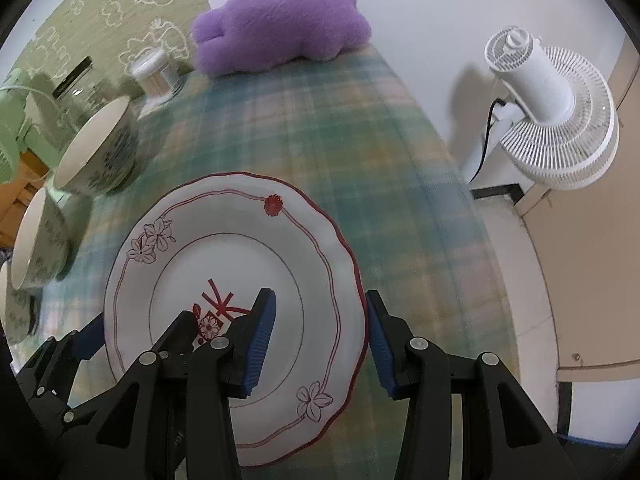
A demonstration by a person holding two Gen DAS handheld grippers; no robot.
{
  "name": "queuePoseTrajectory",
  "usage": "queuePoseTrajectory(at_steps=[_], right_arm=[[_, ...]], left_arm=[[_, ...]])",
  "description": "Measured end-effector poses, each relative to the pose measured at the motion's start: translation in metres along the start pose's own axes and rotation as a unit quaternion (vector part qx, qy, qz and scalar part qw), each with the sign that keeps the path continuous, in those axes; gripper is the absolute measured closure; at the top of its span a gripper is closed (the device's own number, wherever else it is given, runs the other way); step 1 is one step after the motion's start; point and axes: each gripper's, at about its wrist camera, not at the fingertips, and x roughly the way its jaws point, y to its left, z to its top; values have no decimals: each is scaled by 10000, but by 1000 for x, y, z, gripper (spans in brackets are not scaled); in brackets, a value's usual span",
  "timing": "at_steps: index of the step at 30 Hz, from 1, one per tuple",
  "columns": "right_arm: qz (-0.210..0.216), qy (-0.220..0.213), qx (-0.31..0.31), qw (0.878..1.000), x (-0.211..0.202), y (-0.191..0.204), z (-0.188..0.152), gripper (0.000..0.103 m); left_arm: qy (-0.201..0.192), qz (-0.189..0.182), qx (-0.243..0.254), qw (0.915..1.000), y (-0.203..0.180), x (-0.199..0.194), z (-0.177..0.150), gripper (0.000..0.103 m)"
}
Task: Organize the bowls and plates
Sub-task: 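Move both tools to the red-patterned white plate and close on its rim, then lift the red-patterned plate with both tools and carry it over the flower-plate stack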
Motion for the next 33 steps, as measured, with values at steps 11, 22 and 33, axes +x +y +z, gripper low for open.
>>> queuePoseTrajectory(at_steps=[11, 22, 33], right_arm=[[-5, 2, -129, 9999, 8, 2, 1, 55], [-171, 11, -219, 9996, 20, 6, 10, 54], [-146, -289, -335, 9989, -9, 10, 11, 54]], left_arm=[[-120, -78, -70, 9999, 4, 3, 1, 31], [-116, -121, -68, 9998, 3, 4, 5, 31], [-299, -71, -163, 9994, 6, -28, 5, 31]])
